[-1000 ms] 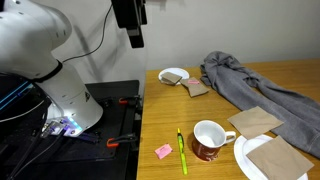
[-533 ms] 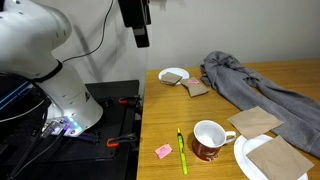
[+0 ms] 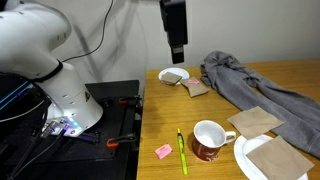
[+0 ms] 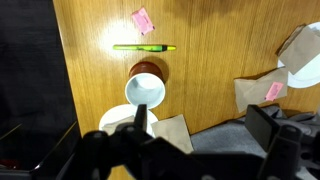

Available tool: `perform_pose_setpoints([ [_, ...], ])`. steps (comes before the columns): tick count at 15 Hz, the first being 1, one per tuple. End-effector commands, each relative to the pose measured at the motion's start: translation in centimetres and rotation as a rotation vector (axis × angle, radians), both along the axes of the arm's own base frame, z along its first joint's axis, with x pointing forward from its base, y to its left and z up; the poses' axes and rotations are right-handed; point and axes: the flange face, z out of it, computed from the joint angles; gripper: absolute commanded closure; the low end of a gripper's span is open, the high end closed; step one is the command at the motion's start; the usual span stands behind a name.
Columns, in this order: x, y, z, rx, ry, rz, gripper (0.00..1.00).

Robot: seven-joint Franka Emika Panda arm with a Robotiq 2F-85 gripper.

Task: Slide the red mug cup to the left side of the table.

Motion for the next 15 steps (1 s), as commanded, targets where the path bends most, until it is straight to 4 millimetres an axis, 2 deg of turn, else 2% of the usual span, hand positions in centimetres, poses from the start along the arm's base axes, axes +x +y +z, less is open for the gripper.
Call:
perform_pose_setpoints([
  [1,2.5,0.4,-2.9,-0.079,0.0,0.022,0.0],
  [8,5.5,1.4,-8.2,-0.133,0.02,0.069,0.0],
  [15,5.8,2.9,-11.7,-0.212,-0.012,0.06,0.0],
])
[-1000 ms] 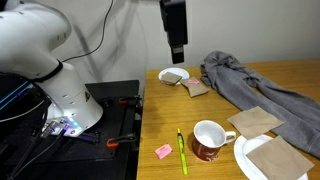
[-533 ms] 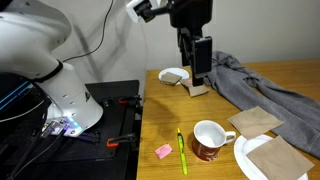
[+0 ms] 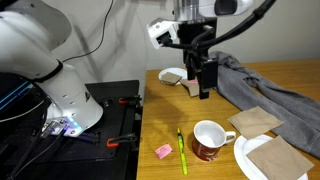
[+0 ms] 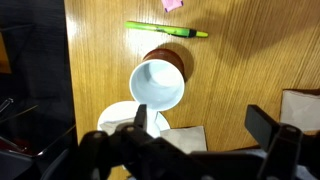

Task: Slide the red mug cup to the left side of the table.

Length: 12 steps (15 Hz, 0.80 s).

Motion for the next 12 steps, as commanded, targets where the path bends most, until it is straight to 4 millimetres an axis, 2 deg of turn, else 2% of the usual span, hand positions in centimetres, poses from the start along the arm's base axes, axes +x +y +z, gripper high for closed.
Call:
perform_pose_setpoints([
  [1,-0.4,0.5,-1.3,-0.052,-0.049,-0.029,0.0],
  [8,-1.3,1.0,-4.2,-0.071,-0.081,-0.065,0.0],
  [12,-0.9,1.0,-6.4,-0.057,-0.048,-0.046,0.0],
])
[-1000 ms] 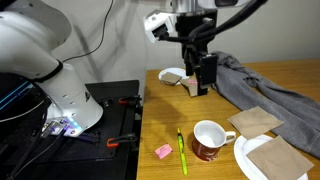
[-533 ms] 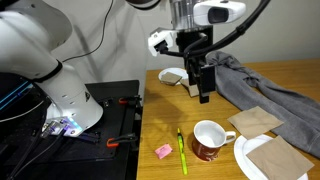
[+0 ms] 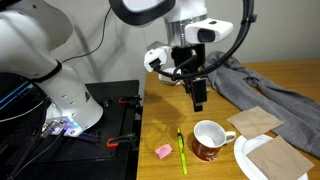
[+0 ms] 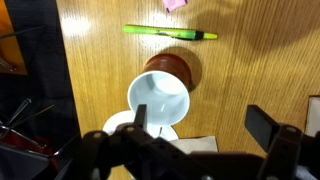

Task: Slide the red mug cup to the left side of the table.

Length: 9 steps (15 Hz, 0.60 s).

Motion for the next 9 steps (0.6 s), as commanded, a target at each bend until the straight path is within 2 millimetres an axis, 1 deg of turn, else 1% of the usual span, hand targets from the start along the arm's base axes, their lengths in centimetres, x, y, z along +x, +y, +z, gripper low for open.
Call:
perform_pose_setpoints([
  [1,0.6,0.0,-2.0,-0.001,0.013,0.008,0.0],
  [5,1.2,0.1,-3.9,-0.017,0.041,0.033,0.0],
  [9,1.9,-0.1,-5.2,-0.057,0.062,0.069,0.0],
])
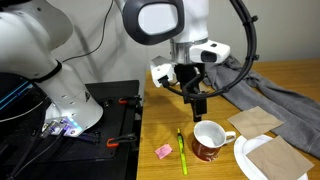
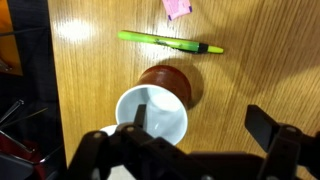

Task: Slide the red mug cup to the left side of the table.

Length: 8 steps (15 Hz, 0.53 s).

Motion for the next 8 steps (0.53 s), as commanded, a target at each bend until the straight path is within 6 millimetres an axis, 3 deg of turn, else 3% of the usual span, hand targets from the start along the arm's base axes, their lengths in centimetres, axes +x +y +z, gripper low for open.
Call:
perform_pose_setpoints([
  [1,1.2,-0.5,-1.2,-0.036,0.002,0.023,0.0],
  [8,2.4,-1.8,-3.1,-0.079,0.029,0.075,0.0],
])
